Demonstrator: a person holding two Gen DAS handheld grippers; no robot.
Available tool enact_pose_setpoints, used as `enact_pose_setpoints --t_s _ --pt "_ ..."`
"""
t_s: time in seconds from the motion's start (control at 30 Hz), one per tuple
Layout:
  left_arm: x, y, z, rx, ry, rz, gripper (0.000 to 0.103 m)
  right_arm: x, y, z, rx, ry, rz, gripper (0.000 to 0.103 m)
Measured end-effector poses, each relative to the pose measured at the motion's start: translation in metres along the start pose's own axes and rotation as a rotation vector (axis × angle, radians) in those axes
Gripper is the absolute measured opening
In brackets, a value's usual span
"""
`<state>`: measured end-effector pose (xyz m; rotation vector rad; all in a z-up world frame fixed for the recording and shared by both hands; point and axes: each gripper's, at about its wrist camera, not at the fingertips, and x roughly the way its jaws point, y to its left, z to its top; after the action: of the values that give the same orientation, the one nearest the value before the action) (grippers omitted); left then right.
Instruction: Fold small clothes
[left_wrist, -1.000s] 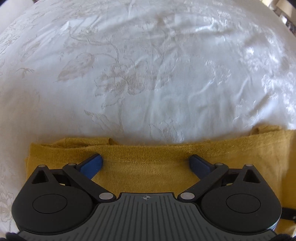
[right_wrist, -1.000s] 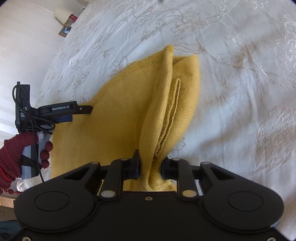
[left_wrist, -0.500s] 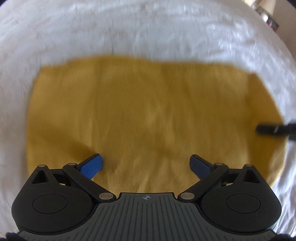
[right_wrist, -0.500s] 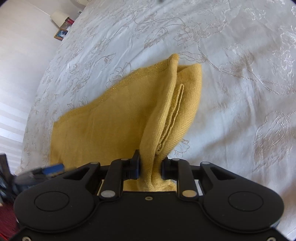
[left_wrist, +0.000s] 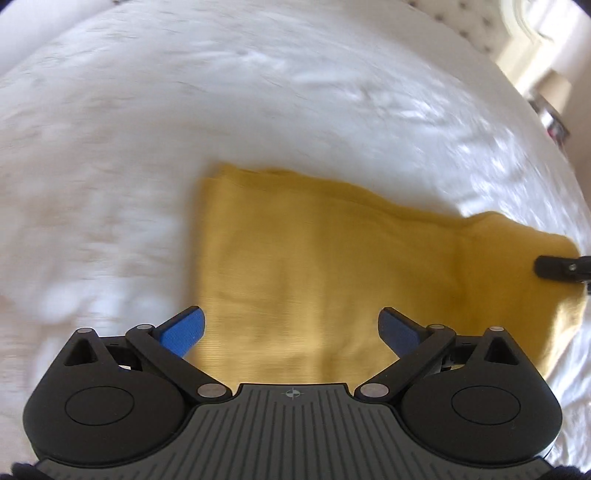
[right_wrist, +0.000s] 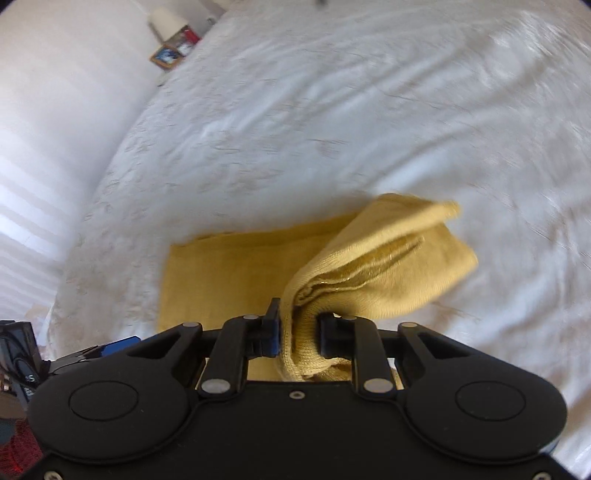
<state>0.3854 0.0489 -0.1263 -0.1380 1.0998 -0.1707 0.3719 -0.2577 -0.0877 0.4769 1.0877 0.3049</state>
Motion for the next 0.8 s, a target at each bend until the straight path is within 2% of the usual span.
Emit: enact_pose_setpoints --t_s 0.13,0.27,0.3,0.33,0.37,0.47,0.53,0.7,0.77,0.8 --pt "-0.017 0.038 -0.009 -0.044 -0.004 0.05 0.102 0.029 0.047 0.004 -0.041 0.02 0.06 0.029" --pt "-0.034 0.081 -0.028 -0.106 0.011 0.078 0.102 0.073 0.084 0.001 -0.084 0.075 0.083 0.029" --pt "-0.036 0.09 -0.033 -0.121 0.015 0.084 0.102 0.085 0.092 -0.001 -0.091 0.09 0.093 0.024" --pt "-0.038 0.099 -0.038 -0.137 0.021 0.09 0.102 0.095 0.1 -0.002 -0.092 0.106 0.106 0.012" --pt "-0.04 0.106 -0.043 -0.152 0.026 0.094 0.102 0.105 0.109 -0.003 -0.101 0.118 0.111 0.012" --pt "-0.044 0.124 -0.054 -0.195 0.042 0.097 0.102 0.129 0.139 -0.009 -0.231 0.146 0.044 0.012" --pt "-0.046 0.133 -0.059 -0.212 0.048 0.088 0.102 0.138 0.15 -0.014 -0.268 0.154 0.033 0.016" --pt "-0.047 0.138 -0.053 -0.209 0.032 0.04 0.102 0.126 0.164 -0.035 -0.395 0.116 -0.071 0.021" --pt "-0.046 0.138 -0.045 -0.212 0.021 0.007 0.102 0.119 0.166 -0.046 -0.437 0.115 -0.101 0.045" --pt "-0.044 0.136 -0.04 -0.208 0.018 -0.012 0.102 0.116 0.167 -0.053 -0.465 0.108 -0.126 0.062"
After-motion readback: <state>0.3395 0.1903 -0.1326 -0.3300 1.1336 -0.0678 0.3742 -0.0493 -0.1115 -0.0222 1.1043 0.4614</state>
